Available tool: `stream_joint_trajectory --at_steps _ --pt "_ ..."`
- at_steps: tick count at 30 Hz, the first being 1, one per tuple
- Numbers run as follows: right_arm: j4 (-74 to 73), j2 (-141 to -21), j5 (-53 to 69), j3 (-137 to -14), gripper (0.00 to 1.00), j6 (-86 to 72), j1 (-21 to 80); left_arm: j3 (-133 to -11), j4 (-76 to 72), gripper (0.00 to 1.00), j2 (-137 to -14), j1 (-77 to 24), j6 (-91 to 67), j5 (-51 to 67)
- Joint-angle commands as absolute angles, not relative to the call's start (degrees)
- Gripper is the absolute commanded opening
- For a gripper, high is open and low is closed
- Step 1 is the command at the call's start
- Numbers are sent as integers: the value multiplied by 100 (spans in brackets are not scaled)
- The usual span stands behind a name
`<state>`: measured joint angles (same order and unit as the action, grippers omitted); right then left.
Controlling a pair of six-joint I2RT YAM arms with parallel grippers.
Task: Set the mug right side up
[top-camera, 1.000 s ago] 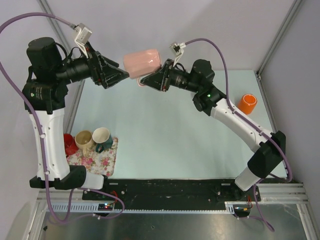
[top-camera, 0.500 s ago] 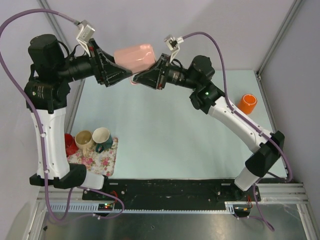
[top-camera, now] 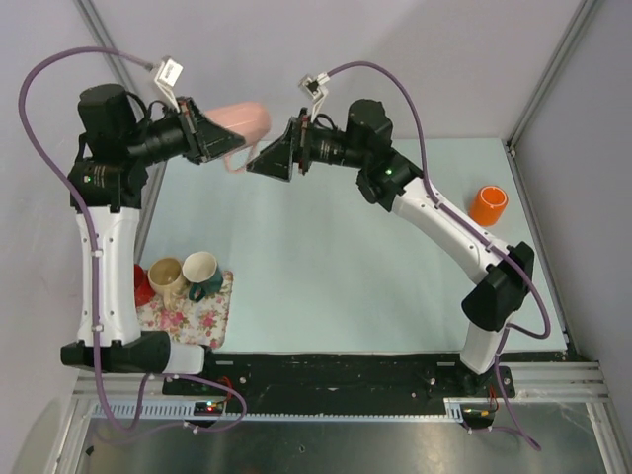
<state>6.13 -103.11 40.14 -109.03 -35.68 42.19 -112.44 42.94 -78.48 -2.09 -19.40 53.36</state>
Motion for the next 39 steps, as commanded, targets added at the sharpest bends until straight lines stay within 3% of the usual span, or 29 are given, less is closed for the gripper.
stream_joint_trajectory --at_steps 1,9,16,25,31,39 --pt "-519 -10050 3620 -10515 98 -2771 4088 -11021 5702 0 -7803 450 -363 3329" --pt "-1686 -9449 2778 -9837 99 -1386 4061 -10368 8481 0 -7158 636 2452 765" --pt "-1712 -9360 2913 -9618 99 -1003 4008 -8396 9222 0 -6411 2099 3544 -523" --pt "-1682 -9382 3062 -9548 100 -798 3949 -6791 9057 0 -6431 4544 4966 -543" --pt "-1582 -9411 3012 -9524 99 -835 3925 -5780 8114 0 -6626 4743 5477 -510" --pt "-1573 -9391 2787 -9523 99 -864 3946 -5978 7643 0 -7427 4747 5681 -121"
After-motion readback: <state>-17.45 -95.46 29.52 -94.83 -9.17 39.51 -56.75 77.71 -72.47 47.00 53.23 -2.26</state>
